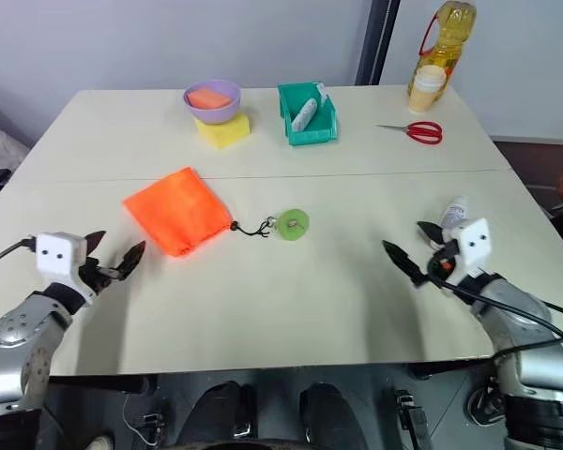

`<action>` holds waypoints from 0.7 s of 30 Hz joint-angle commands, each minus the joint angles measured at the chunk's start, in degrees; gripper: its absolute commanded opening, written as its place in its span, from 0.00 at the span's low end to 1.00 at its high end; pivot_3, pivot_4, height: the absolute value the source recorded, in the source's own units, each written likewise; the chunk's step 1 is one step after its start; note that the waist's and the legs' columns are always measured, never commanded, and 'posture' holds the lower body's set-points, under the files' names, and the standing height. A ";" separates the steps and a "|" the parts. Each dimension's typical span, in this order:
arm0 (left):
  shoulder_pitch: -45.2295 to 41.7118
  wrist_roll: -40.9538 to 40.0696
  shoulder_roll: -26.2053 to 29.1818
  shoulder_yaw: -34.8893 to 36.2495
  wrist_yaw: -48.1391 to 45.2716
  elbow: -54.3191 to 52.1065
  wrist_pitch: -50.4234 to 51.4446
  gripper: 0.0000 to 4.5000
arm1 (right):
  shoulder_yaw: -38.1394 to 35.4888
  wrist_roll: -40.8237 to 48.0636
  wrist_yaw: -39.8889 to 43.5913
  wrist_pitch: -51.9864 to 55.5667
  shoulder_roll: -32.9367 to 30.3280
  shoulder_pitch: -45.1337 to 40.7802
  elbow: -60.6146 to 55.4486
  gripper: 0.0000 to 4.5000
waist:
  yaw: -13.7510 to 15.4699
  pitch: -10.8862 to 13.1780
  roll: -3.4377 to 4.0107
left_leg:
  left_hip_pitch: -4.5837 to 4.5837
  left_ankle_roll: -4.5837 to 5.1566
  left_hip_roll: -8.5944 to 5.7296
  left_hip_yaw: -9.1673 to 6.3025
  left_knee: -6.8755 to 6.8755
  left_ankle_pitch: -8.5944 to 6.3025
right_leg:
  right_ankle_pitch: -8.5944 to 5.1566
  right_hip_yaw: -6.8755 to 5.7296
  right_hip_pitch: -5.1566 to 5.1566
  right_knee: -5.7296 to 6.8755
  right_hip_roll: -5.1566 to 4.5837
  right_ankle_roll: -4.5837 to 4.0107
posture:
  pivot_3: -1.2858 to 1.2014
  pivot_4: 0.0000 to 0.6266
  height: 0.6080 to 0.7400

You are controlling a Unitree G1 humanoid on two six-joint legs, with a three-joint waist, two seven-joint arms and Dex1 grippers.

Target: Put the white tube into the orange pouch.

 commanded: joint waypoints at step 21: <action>-13.76 27.48 3.63 -25.43 4.52 -7.58 15.69 1.00 | 18.09 -2.82 -3.87 3.05 8.92 -6.10 -12.21 0.01 | 0.04 0.00 0.00 | -0.01 0.00 -0.01 0.00 0.00 0.00 | 0.01 0.00 0.00 -0.02 0.00 0.00 | 0.52 0.24 1.00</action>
